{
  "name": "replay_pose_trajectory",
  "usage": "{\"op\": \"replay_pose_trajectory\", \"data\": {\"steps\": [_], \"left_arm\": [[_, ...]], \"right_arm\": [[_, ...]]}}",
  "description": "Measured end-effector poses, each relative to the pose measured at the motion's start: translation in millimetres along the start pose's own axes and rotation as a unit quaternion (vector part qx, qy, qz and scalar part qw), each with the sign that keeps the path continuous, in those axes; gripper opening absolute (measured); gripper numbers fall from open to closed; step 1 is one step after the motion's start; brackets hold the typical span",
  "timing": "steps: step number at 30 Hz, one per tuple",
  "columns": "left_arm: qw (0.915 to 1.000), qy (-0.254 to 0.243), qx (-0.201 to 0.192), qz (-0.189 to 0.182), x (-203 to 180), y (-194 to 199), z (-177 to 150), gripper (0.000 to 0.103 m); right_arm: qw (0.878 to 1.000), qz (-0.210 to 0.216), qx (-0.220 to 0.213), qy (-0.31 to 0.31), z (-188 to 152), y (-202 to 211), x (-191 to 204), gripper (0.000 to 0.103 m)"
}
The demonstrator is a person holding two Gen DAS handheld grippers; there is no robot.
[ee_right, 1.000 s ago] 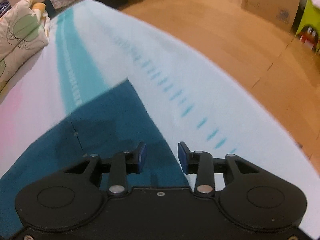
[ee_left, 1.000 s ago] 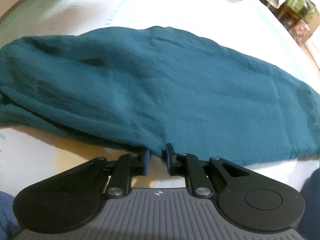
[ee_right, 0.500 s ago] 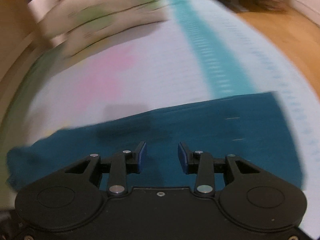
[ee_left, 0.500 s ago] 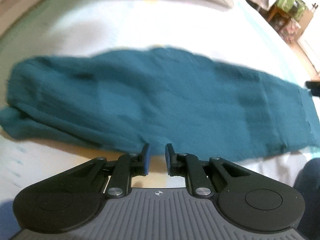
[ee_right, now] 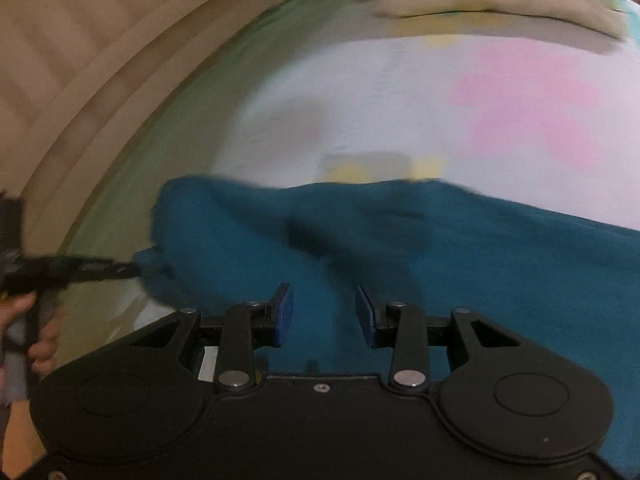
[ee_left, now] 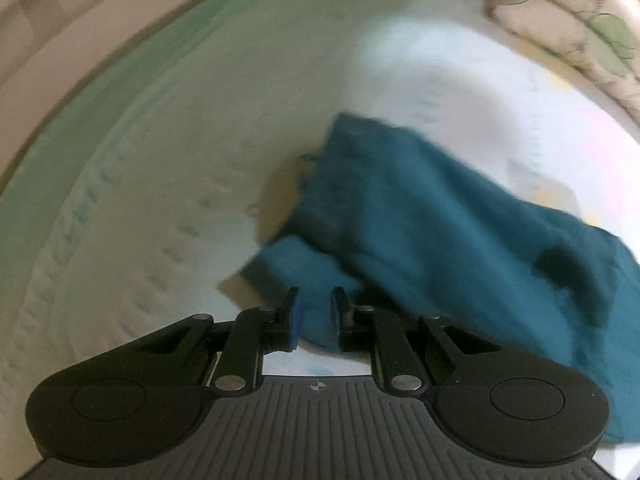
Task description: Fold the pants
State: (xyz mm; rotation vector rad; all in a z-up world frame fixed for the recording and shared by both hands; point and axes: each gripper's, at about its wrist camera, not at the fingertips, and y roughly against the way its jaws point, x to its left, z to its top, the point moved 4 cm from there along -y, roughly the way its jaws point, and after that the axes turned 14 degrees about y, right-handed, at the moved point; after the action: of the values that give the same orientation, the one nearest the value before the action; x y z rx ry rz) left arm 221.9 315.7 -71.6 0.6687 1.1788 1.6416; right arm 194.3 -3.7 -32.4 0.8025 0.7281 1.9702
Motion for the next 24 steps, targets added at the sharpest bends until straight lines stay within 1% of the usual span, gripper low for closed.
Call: {"op": "replay_pose_trajectory", "data": {"steps": [2,4,5,8,10,14,16,17,20,22,23,24], "left_arm": [[0.9999,-0.003,0.012,0.008,8,-15,4,0.015],[0.9998,0.002,0.019,0.006,16,-28,6,0.018],[0.9997,0.012,0.021,0.001,24,-27,9,0.018],[0.9975,0.057,0.029,-0.028,40,-33,14,0.02],[0.9967,0.066,0.026,-0.039,43,-33,18,0.02],[0.9951,0.079,0.022,-0.055,53,-34,20,0.019],[0.9949,0.078,0.019,-0.061,56,-34,17,0.019],[0.995,0.076,0.019,-0.062,57,-33,15,0.02],[0.9938,0.085,0.02,-0.069,64,-33,13,0.02],[0.9926,0.093,0.023,-0.074,64,-33,14,0.02],[0.9922,0.096,0.025,-0.076,63,-34,15,0.02],[0.9921,0.096,0.025,-0.076,63,-35,16,0.02]], "right_arm": [[1.0,0.014,0.003,0.024,7,-16,21,0.047],[0.998,0.023,0.005,0.054,15,-32,44,0.047],[0.997,0.027,0.004,0.071,19,-39,55,0.047],[0.992,0.032,0.0,0.125,27,-60,88,0.047],[0.986,0.032,-0.006,0.162,31,-77,109,0.049],[0.971,0.022,-0.022,0.237,38,-108,156,0.049],[0.96,0.01,-0.027,0.278,38,-121,172,0.051],[0.953,0.001,-0.029,0.302,35,-129,179,0.051],[0.935,-0.023,-0.015,0.354,30,-150,189,0.051],[0.926,-0.039,-0.007,0.374,22,-156,187,0.046],[0.923,-0.047,-0.009,0.382,20,-157,185,0.041],[0.922,-0.052,-0.012,0.384,19,-156,182,0.016]]}}
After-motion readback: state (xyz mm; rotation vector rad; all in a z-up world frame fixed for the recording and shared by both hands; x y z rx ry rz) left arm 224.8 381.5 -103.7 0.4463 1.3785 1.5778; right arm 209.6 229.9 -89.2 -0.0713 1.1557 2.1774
